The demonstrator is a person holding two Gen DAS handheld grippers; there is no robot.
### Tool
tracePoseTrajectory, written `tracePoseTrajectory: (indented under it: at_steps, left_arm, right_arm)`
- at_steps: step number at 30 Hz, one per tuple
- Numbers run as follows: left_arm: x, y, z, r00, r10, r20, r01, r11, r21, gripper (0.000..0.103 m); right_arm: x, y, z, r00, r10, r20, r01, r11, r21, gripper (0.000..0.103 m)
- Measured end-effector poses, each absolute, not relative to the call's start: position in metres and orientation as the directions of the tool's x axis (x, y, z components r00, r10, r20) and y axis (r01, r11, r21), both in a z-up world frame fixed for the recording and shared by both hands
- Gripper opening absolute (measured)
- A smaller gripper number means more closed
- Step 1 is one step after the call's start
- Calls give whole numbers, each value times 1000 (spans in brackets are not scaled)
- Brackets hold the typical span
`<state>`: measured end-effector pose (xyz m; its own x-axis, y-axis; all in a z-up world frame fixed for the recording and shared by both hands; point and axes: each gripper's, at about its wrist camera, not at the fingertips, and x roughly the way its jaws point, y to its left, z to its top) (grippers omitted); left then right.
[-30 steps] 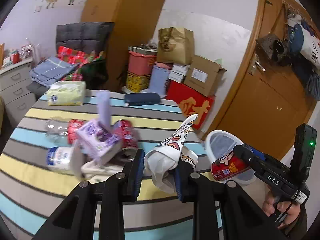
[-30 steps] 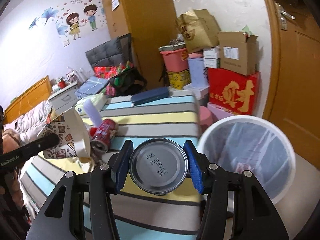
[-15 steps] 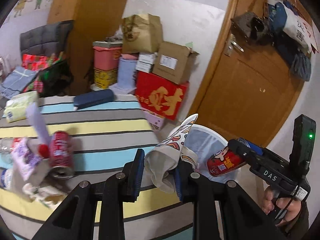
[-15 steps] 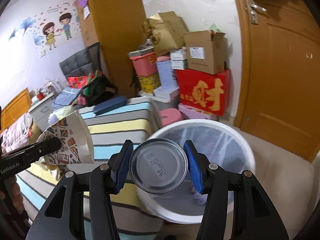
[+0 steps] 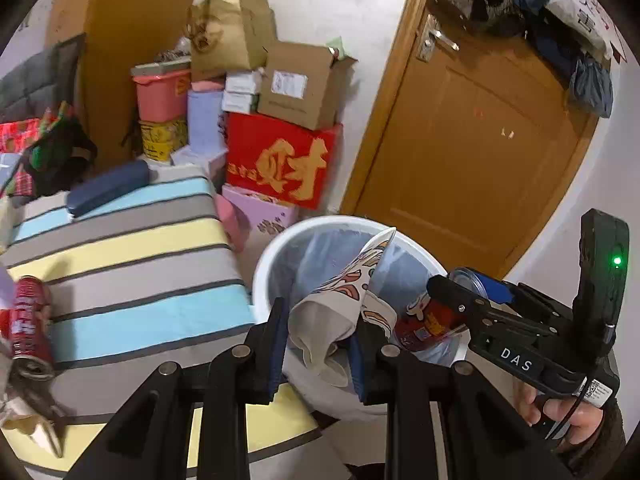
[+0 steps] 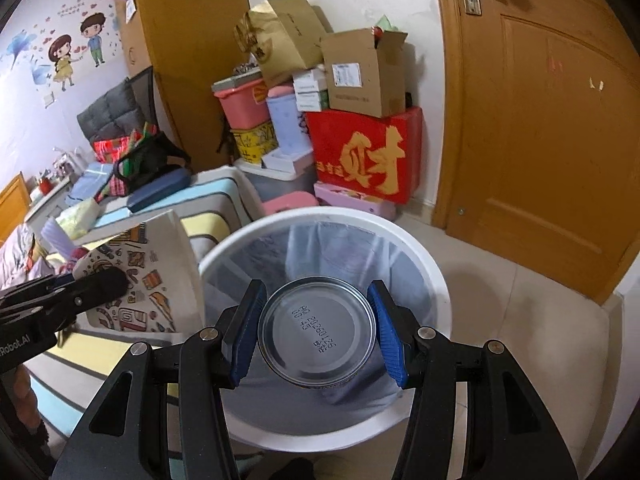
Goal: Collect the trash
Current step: 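Carry the can and paper bag over the bin and release both, then move both open tools back to the table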
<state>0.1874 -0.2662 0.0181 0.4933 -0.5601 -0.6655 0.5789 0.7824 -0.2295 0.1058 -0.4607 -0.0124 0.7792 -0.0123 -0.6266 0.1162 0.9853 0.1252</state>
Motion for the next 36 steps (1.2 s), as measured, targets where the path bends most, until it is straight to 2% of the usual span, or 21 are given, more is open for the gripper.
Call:
tracePoseTrajectory:
  at_steps: [10, 12, 14, 15, 19, 36]
  left_arm:
    - [197, -296, 0, 476, -541, -694, 587, 783, -207, 28]
    - [199, -297, -1, 465, -548, -696, 589, 778, -218, 32]
    - [199, -296, -1, 468, -543, -697, 585, 782, -216, 50]
    - [199, -296, -1, 477, -537, -696, 584, 785, -205, 52]
    - [200, -287, 2, 480, -542, -690, 567, 791, -227, 53]
    - [175, -232, 17, 543, -519, -660, 514, 827, -227, 53]
  right_arm:
    - [116, -470, -21, 754, -8, -656, 99, 990, 101, 54]
    - [117, -469, -23, 750, -11, -661, 99, 990, 96, 54]
    - [118, -469, -24, 747, -25, -664, 106, 991, 82, 54]
    - [119, -469, -23, 751, -31, -660, 109, 991, 78, 55]
    - [114, -470, -18, 770, -43, -637, 118, 990, 76, 59]
    - [101, -443, -1, 810, -45, -585, 104, 992, 68, 59]
